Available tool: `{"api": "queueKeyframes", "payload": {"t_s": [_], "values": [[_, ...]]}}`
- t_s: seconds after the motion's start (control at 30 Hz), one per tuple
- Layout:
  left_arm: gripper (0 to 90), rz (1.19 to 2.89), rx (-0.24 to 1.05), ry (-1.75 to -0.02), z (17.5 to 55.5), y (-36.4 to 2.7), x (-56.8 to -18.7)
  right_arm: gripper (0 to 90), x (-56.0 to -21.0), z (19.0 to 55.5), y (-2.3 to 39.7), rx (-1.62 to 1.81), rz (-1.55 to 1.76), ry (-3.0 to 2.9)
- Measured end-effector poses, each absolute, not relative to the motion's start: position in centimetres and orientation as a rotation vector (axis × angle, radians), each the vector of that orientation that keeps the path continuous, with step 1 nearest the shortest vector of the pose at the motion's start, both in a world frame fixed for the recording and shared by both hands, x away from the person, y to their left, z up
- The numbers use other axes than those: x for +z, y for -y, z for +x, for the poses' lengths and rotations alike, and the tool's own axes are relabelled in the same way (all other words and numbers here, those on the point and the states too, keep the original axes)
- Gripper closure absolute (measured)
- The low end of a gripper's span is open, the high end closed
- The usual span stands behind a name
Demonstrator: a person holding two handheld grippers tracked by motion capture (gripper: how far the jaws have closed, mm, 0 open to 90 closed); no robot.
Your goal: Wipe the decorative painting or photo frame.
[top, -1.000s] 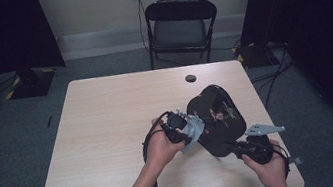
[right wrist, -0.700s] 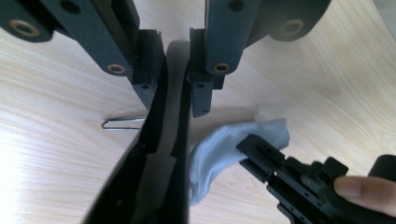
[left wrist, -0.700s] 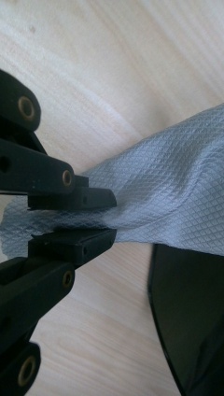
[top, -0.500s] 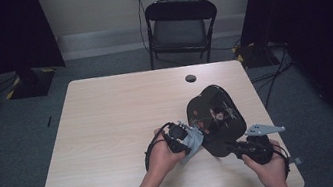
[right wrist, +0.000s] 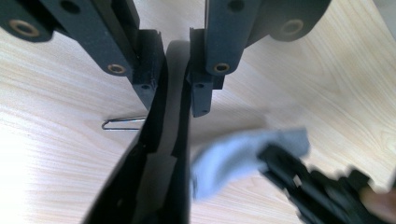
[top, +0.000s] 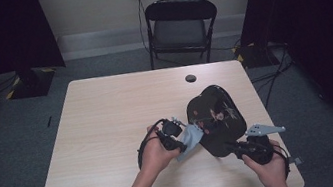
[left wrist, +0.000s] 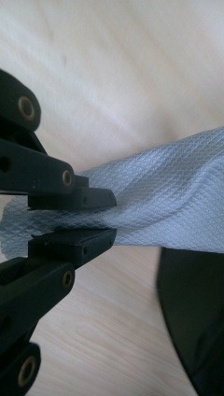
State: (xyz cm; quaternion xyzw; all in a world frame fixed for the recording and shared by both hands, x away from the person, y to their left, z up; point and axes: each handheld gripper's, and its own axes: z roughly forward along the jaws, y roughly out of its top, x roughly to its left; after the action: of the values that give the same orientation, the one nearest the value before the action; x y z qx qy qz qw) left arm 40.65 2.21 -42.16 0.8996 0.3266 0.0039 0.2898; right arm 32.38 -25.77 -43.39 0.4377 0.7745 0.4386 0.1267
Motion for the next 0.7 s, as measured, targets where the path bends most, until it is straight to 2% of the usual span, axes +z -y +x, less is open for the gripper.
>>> {"api": "queueKeyframes", "payload": {"t_s": [0.27, 0.57, 0.7], "values": [[80.0, 2.333, 0.089, -0.848, 41.3, -3.3, -36.2, 79.3, -43.3, 32.4, 25.6, 1.272, 1.278, -2.252], [80.0, 2.28, 0.189, -0.774, 41.3, -2.3, -29.3, 79.3, -43.2, 32.4, 25.6, 1.268, 1.281, -2.255], [79.9, 2.267, 0.206, -0.738, 41.0, -1.5, -27.6, 79.4, -43.2, 32.4, 25.6, 1.263, 1.282, -2.258]]}}
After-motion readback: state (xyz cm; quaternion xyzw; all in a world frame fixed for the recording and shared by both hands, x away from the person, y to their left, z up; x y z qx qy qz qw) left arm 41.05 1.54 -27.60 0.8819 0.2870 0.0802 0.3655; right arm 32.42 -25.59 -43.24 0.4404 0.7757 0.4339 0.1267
